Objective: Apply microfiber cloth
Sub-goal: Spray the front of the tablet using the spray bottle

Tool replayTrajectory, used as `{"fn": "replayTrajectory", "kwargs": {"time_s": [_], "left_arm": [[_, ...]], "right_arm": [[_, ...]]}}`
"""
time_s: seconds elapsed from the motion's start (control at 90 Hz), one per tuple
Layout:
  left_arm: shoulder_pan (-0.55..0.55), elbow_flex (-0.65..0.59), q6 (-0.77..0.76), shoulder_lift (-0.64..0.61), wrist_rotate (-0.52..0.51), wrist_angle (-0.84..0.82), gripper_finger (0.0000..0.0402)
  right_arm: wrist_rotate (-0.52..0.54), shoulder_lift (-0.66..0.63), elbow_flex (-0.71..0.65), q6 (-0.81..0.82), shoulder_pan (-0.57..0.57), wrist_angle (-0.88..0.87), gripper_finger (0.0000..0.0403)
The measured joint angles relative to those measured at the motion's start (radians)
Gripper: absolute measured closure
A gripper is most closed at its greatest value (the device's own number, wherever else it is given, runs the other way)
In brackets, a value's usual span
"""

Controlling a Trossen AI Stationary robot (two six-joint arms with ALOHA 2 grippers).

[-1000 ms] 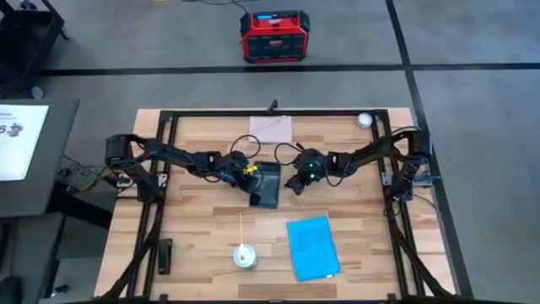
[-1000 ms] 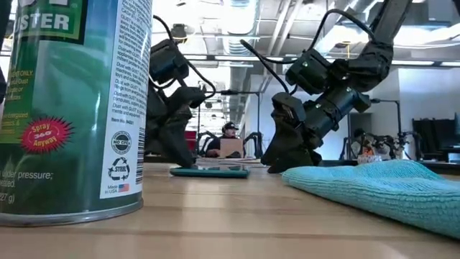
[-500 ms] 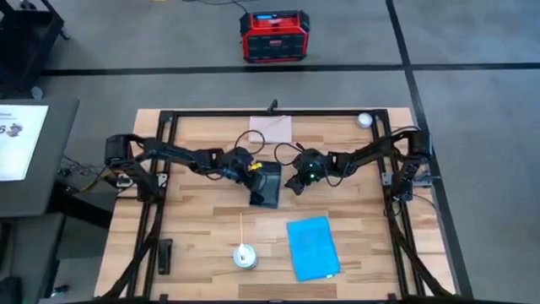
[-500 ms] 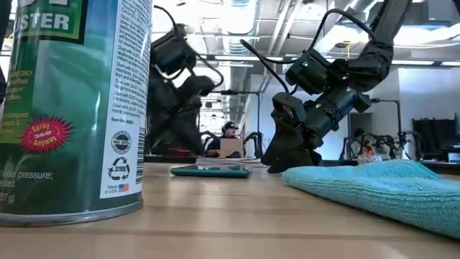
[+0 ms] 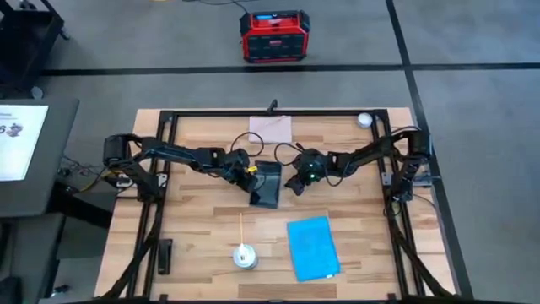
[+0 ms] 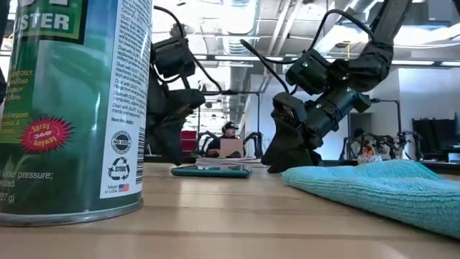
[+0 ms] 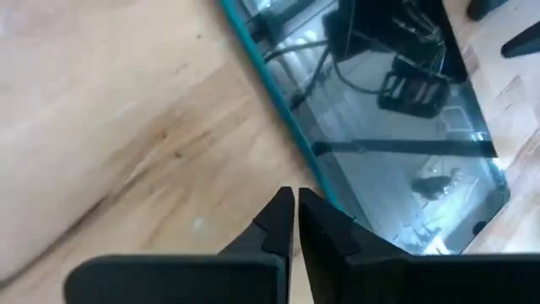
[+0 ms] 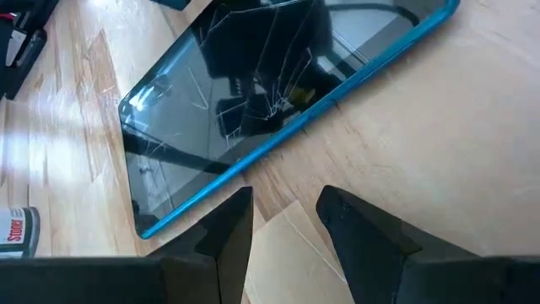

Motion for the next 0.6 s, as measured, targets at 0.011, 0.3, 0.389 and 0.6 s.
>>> {"fn": "replayTrajectory", "kwargs": {"time_s": [0.011, 0.3, 0.389, 0.6], "left_arm": [[0.000, 0.000, 0.000, 0.002, 0.000, 0.003, 0.0402], [0.000, -0.057, -0.044, 0.034, 0.011, 0.148, 0.0402], [-0.007, -0.059, -0.055, 0.067, 0.029, 0.195, 0.0402], [-0.015, -0.059, -0.072, 0.118, 0.054, 0.317, 0.0402]], "right_arm": [[0.000, 0.000, 0.000, 0.000, 0.000, 0.000, 0.0255], [0.002, 0.000, -0.001, 0.002, 0.007, 0.004, 0.0255], [0.002, 0.000, -0.002, 0.012, 0.008, 0.010, 0.0255], [0.002, 0.000, -0.002, 0.026, 0.009, 0.016, 0.0255]]}}
